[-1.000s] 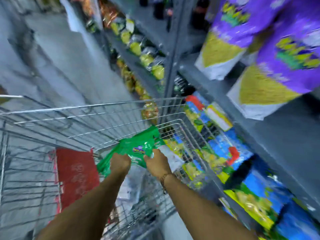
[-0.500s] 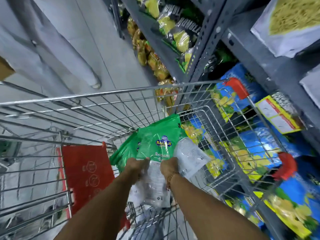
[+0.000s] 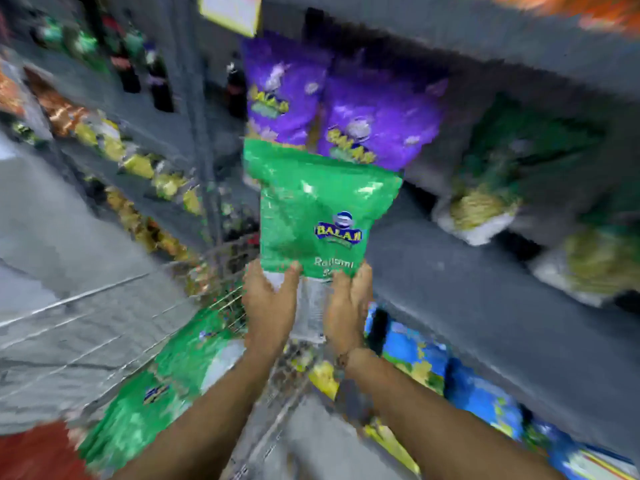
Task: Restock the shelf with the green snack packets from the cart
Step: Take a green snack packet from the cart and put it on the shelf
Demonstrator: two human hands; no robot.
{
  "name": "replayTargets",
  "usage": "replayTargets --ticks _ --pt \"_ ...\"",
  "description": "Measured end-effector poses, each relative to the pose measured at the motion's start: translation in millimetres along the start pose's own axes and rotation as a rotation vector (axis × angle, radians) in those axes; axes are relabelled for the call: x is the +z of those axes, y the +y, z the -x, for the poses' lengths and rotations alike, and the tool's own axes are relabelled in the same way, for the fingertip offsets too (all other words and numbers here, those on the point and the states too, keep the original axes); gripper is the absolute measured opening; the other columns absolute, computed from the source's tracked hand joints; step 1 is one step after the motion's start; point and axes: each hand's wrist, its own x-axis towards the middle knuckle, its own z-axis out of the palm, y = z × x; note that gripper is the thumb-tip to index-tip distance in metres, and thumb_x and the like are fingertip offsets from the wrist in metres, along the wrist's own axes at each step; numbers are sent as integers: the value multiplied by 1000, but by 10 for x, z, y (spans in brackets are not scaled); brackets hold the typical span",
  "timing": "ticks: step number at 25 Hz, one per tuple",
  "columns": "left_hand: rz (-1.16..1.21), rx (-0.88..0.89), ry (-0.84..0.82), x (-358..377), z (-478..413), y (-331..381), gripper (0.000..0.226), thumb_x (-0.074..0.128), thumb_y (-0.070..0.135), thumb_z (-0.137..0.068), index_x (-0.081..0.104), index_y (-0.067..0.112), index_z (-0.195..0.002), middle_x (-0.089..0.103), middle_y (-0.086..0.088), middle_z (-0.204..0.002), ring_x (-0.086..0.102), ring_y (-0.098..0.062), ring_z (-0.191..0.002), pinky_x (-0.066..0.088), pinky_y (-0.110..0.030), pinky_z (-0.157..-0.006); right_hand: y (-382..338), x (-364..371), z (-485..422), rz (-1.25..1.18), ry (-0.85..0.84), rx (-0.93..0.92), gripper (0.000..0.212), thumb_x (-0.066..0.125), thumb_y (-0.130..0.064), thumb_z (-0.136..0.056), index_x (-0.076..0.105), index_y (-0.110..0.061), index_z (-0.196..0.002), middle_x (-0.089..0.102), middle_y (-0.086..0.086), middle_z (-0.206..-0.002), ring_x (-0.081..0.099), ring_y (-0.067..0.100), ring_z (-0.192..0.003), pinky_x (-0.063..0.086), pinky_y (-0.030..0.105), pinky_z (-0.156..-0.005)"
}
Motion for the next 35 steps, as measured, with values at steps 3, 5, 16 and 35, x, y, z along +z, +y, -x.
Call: replayTargets --ticks 3,5,16,35 --pt "-20 142 -212 711 263 426 33 64 33 -76 55 13 -101 60 -7 -77 57 -24 -72 45 -24 -70 -227 -815 -344 -96 173 -73 33 39 -24 -80 47 -14 -111 58 -1 -104 44 8 -91 37 25 -93" --pt "-15 192 -356 1197 367 571 39 62 41 -72 58 14 -100 65 -4 -91 61 -21 -85 48 -26 -79 -272 -1311 -624 -41 314 -102 40 42 -20 -87 44 -5 -123 56 13 -121 45 14 -104 32 28 -100" --pt "363 -585 -603 2214 136 511 66 26 59 -90 70 11 -98 70 -20 -108 70 -28 -91 56 -36 -86 252 -1566 -563 23 251 -97 22 42 -50 -81 44 -38 -99 54 -11 -109 51 -6 -97 37 4 -83" --pt "14 -129 -464 1588 71 77 11 51 27 -91 62 24 -89 68 0 -90 62 -13 -86 43 -24 -81 471 -1135 -897 196 856 234 65 28 -51 -85 59 5 -95 58 35 -101 52 39 -103 39 53 -90"
